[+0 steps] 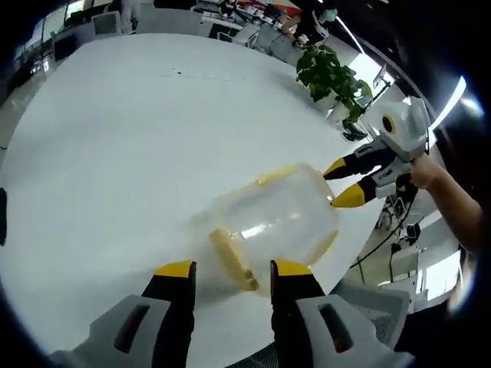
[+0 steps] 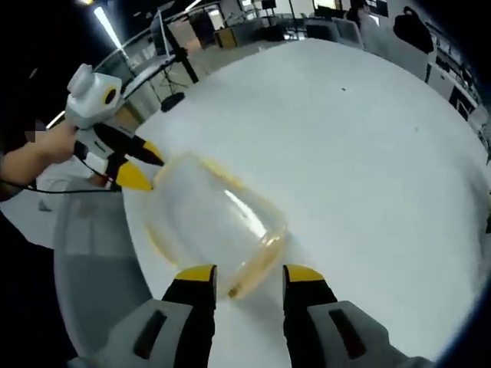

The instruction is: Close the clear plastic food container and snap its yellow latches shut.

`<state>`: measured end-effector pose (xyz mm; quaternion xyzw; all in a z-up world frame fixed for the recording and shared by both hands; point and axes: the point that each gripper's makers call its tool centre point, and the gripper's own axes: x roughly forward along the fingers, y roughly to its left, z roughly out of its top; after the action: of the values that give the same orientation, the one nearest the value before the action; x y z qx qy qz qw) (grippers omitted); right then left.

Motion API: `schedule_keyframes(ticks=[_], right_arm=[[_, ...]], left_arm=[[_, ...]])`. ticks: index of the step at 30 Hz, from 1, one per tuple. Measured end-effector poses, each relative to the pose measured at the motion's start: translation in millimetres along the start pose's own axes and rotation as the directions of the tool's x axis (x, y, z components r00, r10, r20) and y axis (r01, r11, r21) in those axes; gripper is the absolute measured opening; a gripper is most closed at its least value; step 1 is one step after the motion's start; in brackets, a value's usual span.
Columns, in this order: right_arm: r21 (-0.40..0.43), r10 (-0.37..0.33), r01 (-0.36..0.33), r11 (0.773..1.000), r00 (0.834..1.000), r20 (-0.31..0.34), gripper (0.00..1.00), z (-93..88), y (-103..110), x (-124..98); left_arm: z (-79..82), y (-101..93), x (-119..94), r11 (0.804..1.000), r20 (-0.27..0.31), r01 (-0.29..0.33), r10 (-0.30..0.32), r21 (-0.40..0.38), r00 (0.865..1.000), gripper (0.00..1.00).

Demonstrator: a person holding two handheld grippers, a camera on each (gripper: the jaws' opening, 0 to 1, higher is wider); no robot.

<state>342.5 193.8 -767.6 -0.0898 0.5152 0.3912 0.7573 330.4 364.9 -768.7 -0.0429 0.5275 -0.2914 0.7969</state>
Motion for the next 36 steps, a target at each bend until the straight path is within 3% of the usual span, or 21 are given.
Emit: schedule_keyframes(ticks=[4, 12, 14, 16, 27, 30, 36], right_arm=[[0.016, -0.003, 0.003, 1.0, 1.0, 0.01, 0.32, 3.5, 0.3, 1.1], [0.014, 0.003, -0.003, 1.0, 1.0, 0.004, 0.28, 3.0, 4.7, 2.1], [0.02, 0.002, -0.002, 1.0, 1.0, 0.003, 0.28, 2.9, 3.4, 2.6], [0.029, 0.004, -0.004, 1.0, 1.0, 0.005, 0.28, 2.4, 4.1, 2.3], [0.054, 0.011, -0.012, 0.998, 1.0, 0.014, 0.28, 1.8, 3.1, 3.3], [0.057, 0.012, -0.013, 0.998, 1.0, 0.008, 0.28, 1.8, 3.8, 3.4], [0.061, 0.014, -0.014, 0.998, 1.0, -0.004, 0.26, 1.0, 5.2, 3.7]], left_arm=[[0.5, -1.1, 1.2, 0.999, 0.013, -0.008, 0.009, -0.05, 1.0, 0.38], [3.1, -8.1, 3.1, 0.998, 0.043, -0.053, 0.051, 0.041, 0.998, 0.33], [3.5, -14.8, 3.0, 0.997, 0.045, -0.051, 0.048, 0.063, 0.998, 0.27], [3.1, -19.6, 3.7, 0.998, 0.043, -0.036, 0.034, 0.053, 0.998, 0.23], [3.8, -13.0, 8.5, 1.0, 0.056, -0.021, 0.022, -0.014, 0.998, 0.27], [1.8, -14.9, 10.9, 0.997, 0.049, -0.005, 0.008, -0.077, 0.999, 0.29], [1.9, -14.5, 10.9, 0.997, 0.043, -0.012, 0.015, -0.078, 0.999, 0.28]])
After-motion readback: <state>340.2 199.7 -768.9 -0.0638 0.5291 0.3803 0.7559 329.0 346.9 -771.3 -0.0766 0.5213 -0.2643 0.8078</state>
